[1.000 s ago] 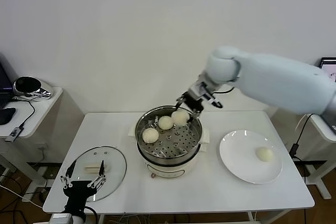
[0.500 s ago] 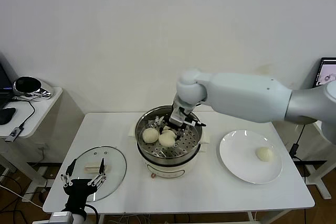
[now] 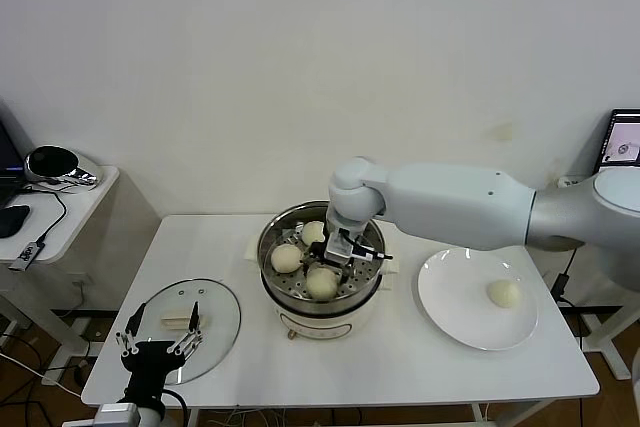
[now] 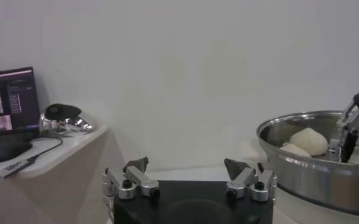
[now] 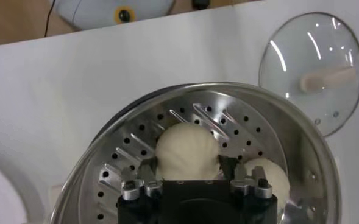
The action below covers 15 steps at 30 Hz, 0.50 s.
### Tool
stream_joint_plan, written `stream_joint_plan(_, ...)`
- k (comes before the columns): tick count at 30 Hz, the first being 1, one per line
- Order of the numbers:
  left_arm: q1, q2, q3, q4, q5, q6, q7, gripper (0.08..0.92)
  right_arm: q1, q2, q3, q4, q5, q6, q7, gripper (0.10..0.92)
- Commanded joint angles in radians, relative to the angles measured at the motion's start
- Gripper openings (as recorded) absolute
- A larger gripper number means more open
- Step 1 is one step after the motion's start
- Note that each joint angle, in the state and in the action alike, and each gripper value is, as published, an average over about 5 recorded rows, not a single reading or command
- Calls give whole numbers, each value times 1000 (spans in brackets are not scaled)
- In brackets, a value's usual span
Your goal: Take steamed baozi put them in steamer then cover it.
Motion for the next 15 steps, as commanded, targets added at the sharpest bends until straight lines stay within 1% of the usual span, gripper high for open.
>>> stream_joint_plan(1, -2, 3, -1, 0, -2, 1, 0, 823, 64, -44, 17, 25, 44, -29, -10, 812)
stream_joint_plan(4, -4, 7, -3, 0, -5, 2, 1, 823, 116, -116, 46, 42, 100, -133, -45, 821)
stream_joint_plan(8, -6, 13, 0, 2, -7, 2, 1, 823, 168, -256, 75, 75, 152, -291, -81, 823)
stream_joint_plan(12, -11, 22, 7, 6, -6, 3, 2, 823, 192, -420, 79, 137, 170, -458, -91, 823)
stream_joint_plan(15, -17, 28, 17, 10, -6, 4, 2, 823, 179, -550, 81, 182, 166, -530, -87, 823)
